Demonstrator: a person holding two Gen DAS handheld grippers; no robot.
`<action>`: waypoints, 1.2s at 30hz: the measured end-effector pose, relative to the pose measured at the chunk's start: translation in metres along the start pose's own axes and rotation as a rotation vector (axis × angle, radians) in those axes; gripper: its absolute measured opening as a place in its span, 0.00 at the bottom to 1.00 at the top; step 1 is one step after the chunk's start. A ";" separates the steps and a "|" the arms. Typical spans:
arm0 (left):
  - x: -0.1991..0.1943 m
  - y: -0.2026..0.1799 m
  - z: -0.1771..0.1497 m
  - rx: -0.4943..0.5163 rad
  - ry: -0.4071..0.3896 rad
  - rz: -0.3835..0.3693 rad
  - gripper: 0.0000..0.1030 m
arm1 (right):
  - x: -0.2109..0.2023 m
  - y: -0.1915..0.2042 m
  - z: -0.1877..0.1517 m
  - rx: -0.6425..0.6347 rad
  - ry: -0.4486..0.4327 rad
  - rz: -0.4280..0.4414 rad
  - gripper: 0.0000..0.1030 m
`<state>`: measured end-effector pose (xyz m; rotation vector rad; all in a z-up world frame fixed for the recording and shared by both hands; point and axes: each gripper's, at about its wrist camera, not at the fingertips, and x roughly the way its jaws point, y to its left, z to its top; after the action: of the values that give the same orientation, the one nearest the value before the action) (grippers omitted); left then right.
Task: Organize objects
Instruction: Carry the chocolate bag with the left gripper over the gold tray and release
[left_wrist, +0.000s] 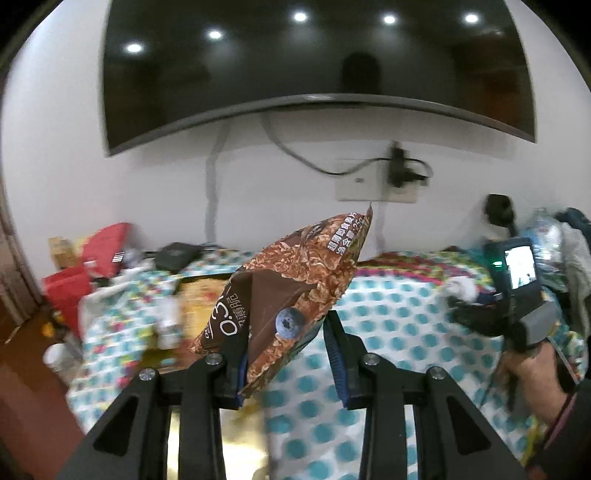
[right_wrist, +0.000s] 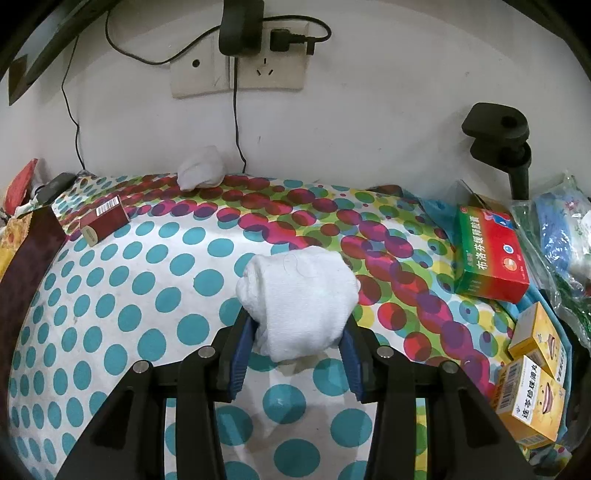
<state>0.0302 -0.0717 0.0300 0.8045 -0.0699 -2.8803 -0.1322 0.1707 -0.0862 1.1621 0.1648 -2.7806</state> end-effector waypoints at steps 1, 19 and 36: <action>-0.003 0.008 -0.002 -0.004 0.006 0.015 0.34 | 0.000 0.001 0.000 -0.003 0.003 -0.003 0.40; -0.005 0.079 -0.068 -0.046 0.182 0.173 0.34 | 0.004 0.006 0.000 -0.027 0.022 -0.014 0.40; -0.002 0.078 -0.069 -0.134 0.193 0.108 0.47 | 0.005 0.007 0.001 -0.034 0.031 -0.012 0.43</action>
<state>0.0776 -0.1487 -0.0212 1.0130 0.0970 -2.6600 -0.1351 0.1638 -0.0898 1.2008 0.2220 -2.7602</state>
